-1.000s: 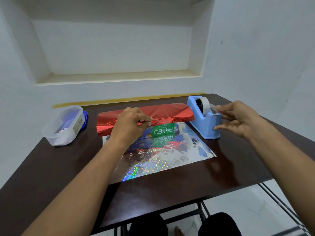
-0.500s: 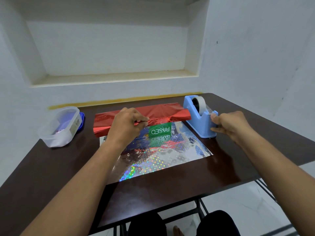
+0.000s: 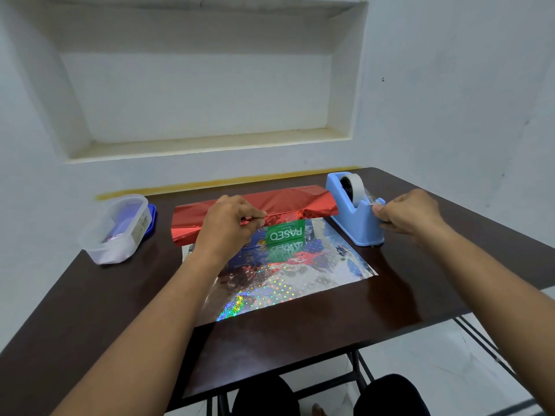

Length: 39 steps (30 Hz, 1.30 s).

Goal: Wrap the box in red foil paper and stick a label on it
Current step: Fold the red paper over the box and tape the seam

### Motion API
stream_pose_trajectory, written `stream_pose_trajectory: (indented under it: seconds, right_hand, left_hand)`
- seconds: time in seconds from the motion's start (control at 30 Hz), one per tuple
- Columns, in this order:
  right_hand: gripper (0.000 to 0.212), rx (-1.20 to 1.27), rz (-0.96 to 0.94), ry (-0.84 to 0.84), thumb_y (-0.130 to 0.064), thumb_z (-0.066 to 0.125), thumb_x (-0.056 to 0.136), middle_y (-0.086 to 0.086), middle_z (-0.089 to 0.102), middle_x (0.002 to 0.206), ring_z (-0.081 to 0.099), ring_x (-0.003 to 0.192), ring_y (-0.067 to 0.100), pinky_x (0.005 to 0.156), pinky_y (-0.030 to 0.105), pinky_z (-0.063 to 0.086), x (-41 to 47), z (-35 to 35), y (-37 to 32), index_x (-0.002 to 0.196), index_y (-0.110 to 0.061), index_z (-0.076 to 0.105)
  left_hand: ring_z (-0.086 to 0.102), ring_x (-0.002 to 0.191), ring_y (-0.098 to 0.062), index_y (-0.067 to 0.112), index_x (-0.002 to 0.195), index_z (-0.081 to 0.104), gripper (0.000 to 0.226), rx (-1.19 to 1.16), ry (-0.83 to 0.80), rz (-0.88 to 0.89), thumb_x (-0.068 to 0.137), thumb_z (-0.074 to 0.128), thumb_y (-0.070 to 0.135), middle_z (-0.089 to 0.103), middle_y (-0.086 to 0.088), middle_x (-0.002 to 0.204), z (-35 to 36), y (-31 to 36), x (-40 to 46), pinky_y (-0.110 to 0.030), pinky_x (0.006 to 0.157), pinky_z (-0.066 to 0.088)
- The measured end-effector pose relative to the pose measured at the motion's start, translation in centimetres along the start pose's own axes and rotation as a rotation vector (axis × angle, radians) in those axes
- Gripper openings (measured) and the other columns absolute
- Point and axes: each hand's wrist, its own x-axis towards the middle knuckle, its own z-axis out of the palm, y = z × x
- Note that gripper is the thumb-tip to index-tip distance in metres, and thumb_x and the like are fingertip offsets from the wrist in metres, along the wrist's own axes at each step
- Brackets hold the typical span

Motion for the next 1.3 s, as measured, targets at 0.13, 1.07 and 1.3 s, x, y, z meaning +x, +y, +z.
stream_pose_trajectory:
  seconds: [0.13, 1.07, 1.3]
  right_hand:
    - [0.025, -0.204, -0.033, 0.016, -0.012, 0.071, 0.077, 0.009, 0.051, 0.054, 0.046, 0.053, 0.025, 0.052, 0.026, 0.041, -0.8, -0.1, 0.0, 0.059, -0.008, 0.054]
    - [0.040, 0.413, -0.258, -0.286, -0.019, 0.085, 0.083, -0.008, 0.068, 0.057, 0.062, 0.048, 0.006, 0.070, 0.039, 0.058, -8.4, 11.3, -5.2, 0.119, -0.023, 0.068]
    - [0.035, 0.243, -0.220, -0.222, -0.027, 0.084, 0.082, -0.007, 0.073, 0.069, 0.066, 0.045, 0.014, 0.061, 0.034, 0.056, -9.3, 15.5, -5.2, 0.091, -0.021, 0.051]
  left_hand:
    - [0.054, 0.088, -0.017, 0.028, 0.102, 0.084, 0.017, -0.001, 0.005, 0.006, 0.086, 0.083, 0.023, 0.069, 0.012, 0.089, 0.0, 0.0, -0.1, -0.033, 0.073, 0.043]
    - [0.071, 0.087, 0.000, 0.027, 0.138, 0.067, 0.062, -0.079, -0.147, -0.035, 0.082, 0.086, 0.010, 0.076, 0.012, 0.100, -3.7, -0.8, -0.1, -0.021, 0.089, 0.056]
    - [0.074, 0.088, -0.005, 0.024, 0.137, 0.067, 0.065, -0.220, -0.089, -0.078, 0.078, 0.089, 0.007, 0.078, 0.007, 0.101, -3.5, -1.5, -0.6, -0.030, 0.089, 0.060]
